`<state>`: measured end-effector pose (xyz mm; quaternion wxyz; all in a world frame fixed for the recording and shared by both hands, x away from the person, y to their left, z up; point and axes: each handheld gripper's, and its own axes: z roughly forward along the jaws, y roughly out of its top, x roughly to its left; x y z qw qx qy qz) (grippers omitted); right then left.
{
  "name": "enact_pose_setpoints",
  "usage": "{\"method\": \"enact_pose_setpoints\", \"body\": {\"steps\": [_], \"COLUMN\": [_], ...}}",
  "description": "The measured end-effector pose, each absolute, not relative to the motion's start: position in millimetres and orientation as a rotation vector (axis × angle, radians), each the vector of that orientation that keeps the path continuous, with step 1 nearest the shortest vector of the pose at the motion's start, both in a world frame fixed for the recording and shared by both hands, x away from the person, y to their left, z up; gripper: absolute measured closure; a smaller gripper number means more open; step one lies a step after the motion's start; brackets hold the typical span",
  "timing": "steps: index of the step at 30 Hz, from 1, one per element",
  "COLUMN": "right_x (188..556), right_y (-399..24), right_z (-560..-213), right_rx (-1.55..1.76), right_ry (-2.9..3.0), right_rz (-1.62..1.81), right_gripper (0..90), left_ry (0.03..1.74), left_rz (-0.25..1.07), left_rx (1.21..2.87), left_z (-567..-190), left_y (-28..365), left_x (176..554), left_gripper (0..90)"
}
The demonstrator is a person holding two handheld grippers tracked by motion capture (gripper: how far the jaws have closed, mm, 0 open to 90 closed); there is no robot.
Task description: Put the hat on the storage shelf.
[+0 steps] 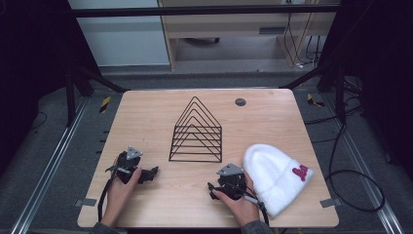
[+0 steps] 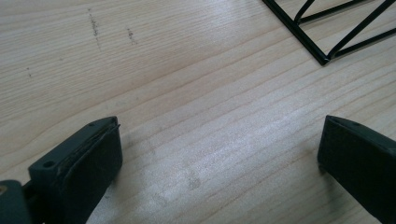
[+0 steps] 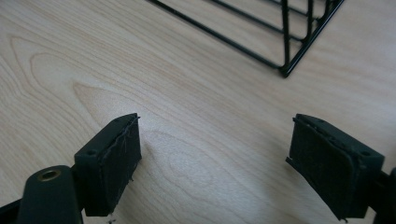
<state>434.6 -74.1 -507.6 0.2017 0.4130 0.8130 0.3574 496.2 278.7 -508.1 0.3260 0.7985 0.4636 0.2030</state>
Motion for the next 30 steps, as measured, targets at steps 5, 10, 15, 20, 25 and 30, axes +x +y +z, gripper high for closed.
{"method": "enact_pose_setpoints", "body": {"steps": [5,10,15,20,25,30], "right_x": [434.0,441.9,460.5,476.2,491.7,506.5], "right_y": [-89.5,-111.1,-141.1,-159.1,-172.6,-183.0], "right_z": [-482.6,-460.8,-437.7,-426.5,-415.4,-416.9], "right_rx": [1.102,1.076,1.08,1.099,1.096,1.155], "right_ry": [2.264,2.254,2.298,2.311,2.325,2.342], "right_rz": [0.96,0.889,0.822,0.776,0.752,0.752], "right_gripper": [16.3,19.1,22.9,26.4,32.5,38.0], "left_ry": [1.219,1.219,1.219,1.218,1.212,1.209], "left_rz": [0.53,0.53,0.531,0.532,0.531,0.53], "left_rx": [2.089,2.089,2.089,2.085,2.096,2.093], "left_z": [-508.2,-508.2,-508.3,-508.5,-508.1,-508.3], "left_y": [278.4,278.4,278.4,278.4,279.1,279.1], "left_x": [496.0,495.9,495.9,495.4,495.3,495.0], "left_gripper": [0.0,0.0,0.0,0.0,0.0,0.0]}}
